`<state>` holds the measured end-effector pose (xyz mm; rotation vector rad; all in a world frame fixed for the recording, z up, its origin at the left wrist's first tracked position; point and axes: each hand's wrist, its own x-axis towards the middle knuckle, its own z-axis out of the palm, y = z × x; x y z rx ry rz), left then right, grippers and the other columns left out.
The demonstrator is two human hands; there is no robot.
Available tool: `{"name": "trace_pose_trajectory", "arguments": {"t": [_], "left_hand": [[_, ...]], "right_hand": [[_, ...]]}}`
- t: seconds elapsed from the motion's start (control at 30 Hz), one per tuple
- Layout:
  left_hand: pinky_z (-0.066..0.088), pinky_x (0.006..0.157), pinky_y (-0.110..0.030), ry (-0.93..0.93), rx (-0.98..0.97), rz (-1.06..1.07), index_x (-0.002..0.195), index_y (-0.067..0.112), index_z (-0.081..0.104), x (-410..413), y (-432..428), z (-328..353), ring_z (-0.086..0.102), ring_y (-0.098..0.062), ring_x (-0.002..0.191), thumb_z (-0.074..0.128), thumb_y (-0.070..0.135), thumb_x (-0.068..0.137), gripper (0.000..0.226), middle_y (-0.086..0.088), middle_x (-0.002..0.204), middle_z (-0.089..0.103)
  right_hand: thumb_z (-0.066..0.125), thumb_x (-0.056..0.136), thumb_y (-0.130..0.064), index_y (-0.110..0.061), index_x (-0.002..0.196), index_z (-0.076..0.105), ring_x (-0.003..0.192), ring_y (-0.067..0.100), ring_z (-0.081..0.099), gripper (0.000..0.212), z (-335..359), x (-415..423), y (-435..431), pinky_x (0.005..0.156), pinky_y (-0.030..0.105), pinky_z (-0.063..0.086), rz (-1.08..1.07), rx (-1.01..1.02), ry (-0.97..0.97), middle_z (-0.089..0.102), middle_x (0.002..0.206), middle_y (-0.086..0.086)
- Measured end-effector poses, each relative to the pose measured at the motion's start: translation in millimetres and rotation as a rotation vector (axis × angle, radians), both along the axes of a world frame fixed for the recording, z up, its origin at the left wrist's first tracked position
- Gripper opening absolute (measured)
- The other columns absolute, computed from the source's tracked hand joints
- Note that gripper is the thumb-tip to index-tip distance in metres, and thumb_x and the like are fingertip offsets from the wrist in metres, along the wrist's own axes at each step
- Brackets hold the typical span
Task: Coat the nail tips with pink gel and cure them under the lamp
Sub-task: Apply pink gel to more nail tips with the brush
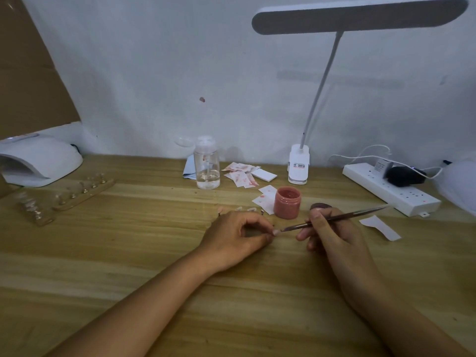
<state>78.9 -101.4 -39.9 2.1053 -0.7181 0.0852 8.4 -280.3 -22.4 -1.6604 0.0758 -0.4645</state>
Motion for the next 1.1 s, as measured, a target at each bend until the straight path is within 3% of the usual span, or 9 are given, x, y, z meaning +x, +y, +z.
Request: {"name": "trace_pose_trajectory", "arguments": {"t": [0.07, 0.13, 0.3, 0.37, 0.47, 0.53, 0.63, 0.87, 1.1], "left_hand": [[0.026, 0.074, 0.006, -0.042, 0.031, 0.015, 0.077, 0.045, 0.067, -1.7, -0.1, 0.7, 0.047, 0.022, 0.055, 0.077, 0.027, 0.084, 0.022, 0.038, 0.059, 0.055], [0.010, 0.073, 0.015, -0.077, 0.050, 0.024, 0.076, 0.045, 0.065, -2.6, -0.4, 1.9, 0.046, 0.026, 0.056, 0.077, 0.024, 0.084, 0.025, 0.041, 0.054, 0.051], [0.008, 0.072, 0.015, -0.101, 0.058, 0.034, 0.074, 0.046, 0.065, -2.7, -0.5, 2.3, 0.047, 0.026, 0.059, 0.078, 0.024, 0.082, 0.026, 0.042, 0.060, 0.054], [0.007, 0.082, 0.011, -0.103, 0.039, 0.025, 0.074, 0.046, 0.065, -3.0, -0.5, 2.3, 0.047, 0.026, 0.060, 0.078, 0.027, 0.082, 0.025, 0.042, 0.061, 0.054], [0.006, 0.103, -0.019, -0.078, 0.014, 0.021, 0.071, 0.047, 0.064, -4.1, -0.7, 1.9, 0.047, 0.026, 0.062, 0.078, 0.033, 0.082, 0.023, 0.042, 0.064, 0.055], [0.009, 0.101, -0.012, -0.091, 0.027, 0.034, 0.071, 0.047, 0.064, -4.0, -1.2, 2.2, 0.047, 0.026, 0.061, 0.078, 0.032, 0.082, 0.023, 0.043, 0.065, 0.055], [0.005, 0.076, 0.013, -0.113, 0.061, 0.035, 0.073, 0.048, 0.063, -4.8, -1.0, 4.5, 0.046, 0.026, 0.059, 0.078, 0.026, 0.082, 0.028, 0.043, 0.058, 0.052], [0.014, 0.066, 0.009, -0.064, 0.069, 0.042, 0.075, 0.045, 0.065, -6.0, -1.5, 5.3, 0.048, 0.016, 0.054, 0.076, 0.034, 0.084, 0.018, 0.041, 0.052, 0.050], [0.023, 0.073, 0.008, -0.060, 0.032, 0.003, 0.079, 0.041, 0.067, -4.2, -0.4, 3.8, 0.047, 0.024, 0.055, 0.076, 0.019, 0.084, 0.025, 0.039, 0.055, 0.053]], "right_hand": [[0.050, 0.098, -0.019, 0.002, 0.098, 0.059, 0.051, 0.007, 0.054, 0.024, 0.8, -0.4, 0.2, 0.051, 0.015, 0.047, 0.007, 0.022, -0.009, 0.071, 0.066, 0.006], [0.050, 0.097, -0.019, 0.003, 0.097, 0.058, 0.050, 0.007, 0.053, 0.024, 1.9, -1.6, 1.6, 0.050, 0.014, 0.046, 0.043, 0.041, -0.010, 0.071, 0.067, 0.008], [0.051, 0.097, -0.020, -0.001, 0.097, 0.060, 0.052, 0.006, 0.054, 0.021, 0.4, -1.1, 4.3, 0.052, 0.013, 0.046, 0.069, -0.015, 0.006, 0.072, 0.070, 0.010], [0.051, 0.097, -0.019, 0.001, 0.099, 0.059, 0.052, 0.007, 0.055, 0.021, -0.8, 0.7, 2.5, 0.053, 0.013, 0.047, 0.030, 0.014, -0.003, 0.071, 0.068, 0.010], [0.051, 0.098, -0.019, 0.003, 0.098, 0.058, 0.051, 0.007, 0.055, 0.023, -0.6, 1.9, 0.6, 0.052, 0.013, 0.047, -0.004, 0.024, -0.020, 0.070, 0.067, 0.010], [0.050, 0.098, -0.020, 0.003, 0.095, 0.058, 0.051, 0.007, 0.054, 0.024, -0.5, 1.3, -0.5, 0.051, 0.014, 0.047, 0.012, 0.048, -0.024, 0.070, 0.066, 0.009], [0.051, 0.097, -0.022, 0.001, 0.095, 0.060, 0.052, 0.006, 0.054, 0.024, -1.7, -0.1, 0.9, 0.052, 0.013, 0.045, 0.070, 0.015, 0.006, 0.071, 0.067, 0.009], [0.051, 0.098, -0.020, 0.001, 0.097, 0.059, 0.054, 0.008, 0.056, 0.023, 0.0, 0.5, -0.4, 0.054, 0.014, 0.048, 0.006, 0.036, -0.018, 0.071, 0.070, 0.009], [0.050, 0.097, -0.019, 0.004, 0.098, 0.060, 0.051, 0.006, 0.054, 0.025, 0.4, -1.5, 3.5, 0.052, 0.012, 0.045, 0.074, 0.001, -0.001, 0.072, 0.068, 0.010]]}}
